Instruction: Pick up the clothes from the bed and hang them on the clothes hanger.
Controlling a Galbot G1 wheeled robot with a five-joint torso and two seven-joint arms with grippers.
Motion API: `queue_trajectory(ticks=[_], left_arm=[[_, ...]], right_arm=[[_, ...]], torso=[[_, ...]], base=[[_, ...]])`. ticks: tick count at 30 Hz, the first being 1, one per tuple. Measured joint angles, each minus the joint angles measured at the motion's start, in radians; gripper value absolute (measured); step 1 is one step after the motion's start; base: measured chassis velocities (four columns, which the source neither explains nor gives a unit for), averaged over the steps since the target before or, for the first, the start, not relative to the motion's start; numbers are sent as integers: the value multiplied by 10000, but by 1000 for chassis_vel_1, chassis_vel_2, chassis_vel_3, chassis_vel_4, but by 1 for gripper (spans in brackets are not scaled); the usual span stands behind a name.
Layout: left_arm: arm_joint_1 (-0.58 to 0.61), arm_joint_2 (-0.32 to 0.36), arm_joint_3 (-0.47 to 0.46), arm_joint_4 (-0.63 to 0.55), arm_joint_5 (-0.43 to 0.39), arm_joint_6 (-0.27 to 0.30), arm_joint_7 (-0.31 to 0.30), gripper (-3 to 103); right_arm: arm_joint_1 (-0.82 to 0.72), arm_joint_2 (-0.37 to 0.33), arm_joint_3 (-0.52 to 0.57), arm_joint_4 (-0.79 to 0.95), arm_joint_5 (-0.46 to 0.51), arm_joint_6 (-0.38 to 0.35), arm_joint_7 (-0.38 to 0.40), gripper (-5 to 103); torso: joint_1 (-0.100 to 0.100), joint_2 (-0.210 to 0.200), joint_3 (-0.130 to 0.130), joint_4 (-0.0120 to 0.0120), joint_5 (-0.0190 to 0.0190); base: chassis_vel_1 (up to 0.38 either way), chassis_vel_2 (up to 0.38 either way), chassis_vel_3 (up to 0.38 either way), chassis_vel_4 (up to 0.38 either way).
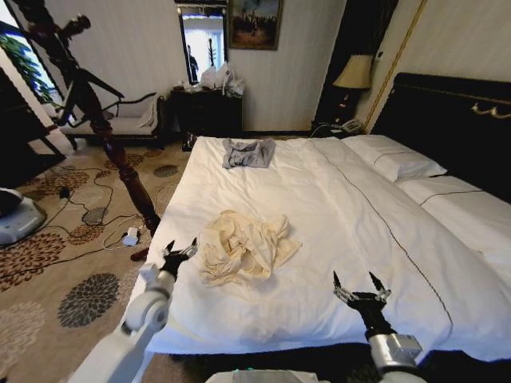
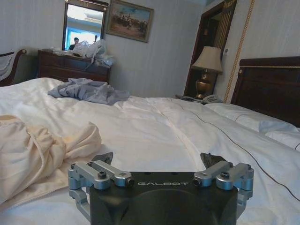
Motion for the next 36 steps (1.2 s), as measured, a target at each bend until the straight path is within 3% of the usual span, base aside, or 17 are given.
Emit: queue_trajectory(ticks=[6, 14, 18, 22, 29, 33, 36], left_arm=[[-1578, -350, 1183, 736, -432, 235, -444, 98], [-3877, -1273, 2206, 2979, -1058, 523, -1130, 93], [-4230, -1590, 2342, 3477, -1222, 548, -1178, 91], [-4743, -2452, 2618, 4531, -1356, 514, -1187, 89], [-5185, -3373, 2663, 5532, -1321, 486, -1138, 84], [-5274, -3604, 2596, 5833, -1367, 486, -1222, 82], [-5214, -3556, 2549, 5880, -1341, 486, -1342, 74]], right_arm=[[-9, 66, 13, -4, -53, -15, 4, 100], [-50, 179, 109, -16, -76, -23, 9, 100], [-48, 170, 119, -16, -71, -28, 10, 100], [-34, 145, 169, -16, -42, -45, 23, 100], [-24, 255, 187, 2, -9, -34, 36, 100], [-23, 251, 228, 6, -3, -17, 39, 100], [-23, 238, 277, 8, 24, 0, 45, 100]], torso=[[0, 0, -1, 1, 1], [1, 0, 0, 4, 0], [1, 0, 0, 2, 1], [1, -1, 0, 2, -1], [0, -1, -2, 0, 1], [0, -1, -1, 0, 0], [-1, -1, -1, 3, 0]], base=[[0, 0, 0, 0], [0, 0, 0, 0], [0, 0, 0, 0], [0, 0, 0, 0], [0, 0, 0, 0], [0, 0, 0, 0], [0, 0, 0, 0]])
